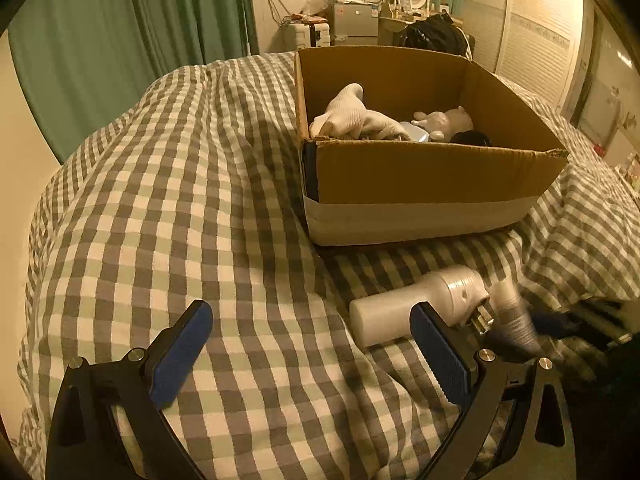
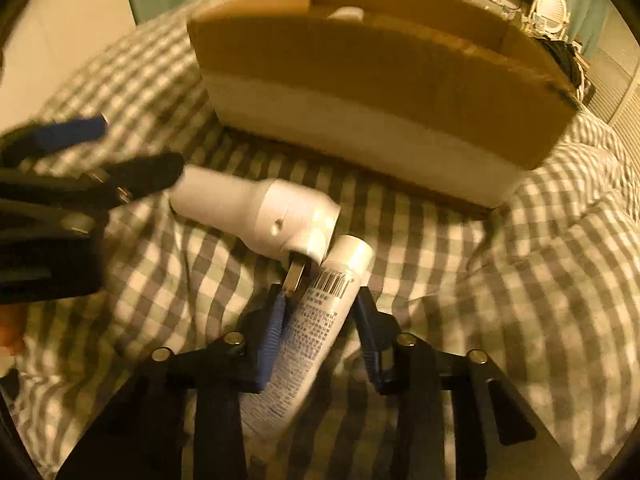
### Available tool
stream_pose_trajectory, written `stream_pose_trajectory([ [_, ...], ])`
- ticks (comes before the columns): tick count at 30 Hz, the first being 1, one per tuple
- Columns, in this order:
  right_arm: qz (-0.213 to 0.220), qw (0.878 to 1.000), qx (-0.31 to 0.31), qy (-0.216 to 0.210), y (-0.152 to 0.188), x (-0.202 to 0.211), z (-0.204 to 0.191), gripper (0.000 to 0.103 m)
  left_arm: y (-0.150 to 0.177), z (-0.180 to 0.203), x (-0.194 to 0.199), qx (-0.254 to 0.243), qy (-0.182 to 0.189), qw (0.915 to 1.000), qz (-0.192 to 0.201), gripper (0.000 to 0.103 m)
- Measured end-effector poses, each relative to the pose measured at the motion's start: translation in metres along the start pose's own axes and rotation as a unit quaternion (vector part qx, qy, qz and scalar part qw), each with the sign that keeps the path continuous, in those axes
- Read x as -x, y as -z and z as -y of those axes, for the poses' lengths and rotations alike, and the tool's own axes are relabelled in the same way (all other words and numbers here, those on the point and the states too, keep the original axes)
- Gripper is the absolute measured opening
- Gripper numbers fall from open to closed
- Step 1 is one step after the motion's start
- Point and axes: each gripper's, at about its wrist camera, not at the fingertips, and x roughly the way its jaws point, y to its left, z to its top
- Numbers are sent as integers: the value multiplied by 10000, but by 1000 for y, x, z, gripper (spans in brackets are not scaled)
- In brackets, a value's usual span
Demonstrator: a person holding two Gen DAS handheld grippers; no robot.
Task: Organize objects
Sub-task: 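Grasp the white tube with right gripper while left gripper grasps the white hair dryer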
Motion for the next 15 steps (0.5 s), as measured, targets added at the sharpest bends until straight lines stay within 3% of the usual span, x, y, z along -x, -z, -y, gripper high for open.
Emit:
stream_pose_trajectory([
  [5, 445, 9988, -147, 125, 2, 37, 16, 23, 1, 15, -3, -305, -23, 9995, -67, 102],
  [10, 716, 9969, -284, 152, 0, 67, 37, 23, 1, 47, -13, -982, 317, 9945, -174, 102],
  [15, 754, 9950, -650, -101, -10, 62, 61, 23, -1, 72, -38, -1385, 684, 9864, -563, 102],
])
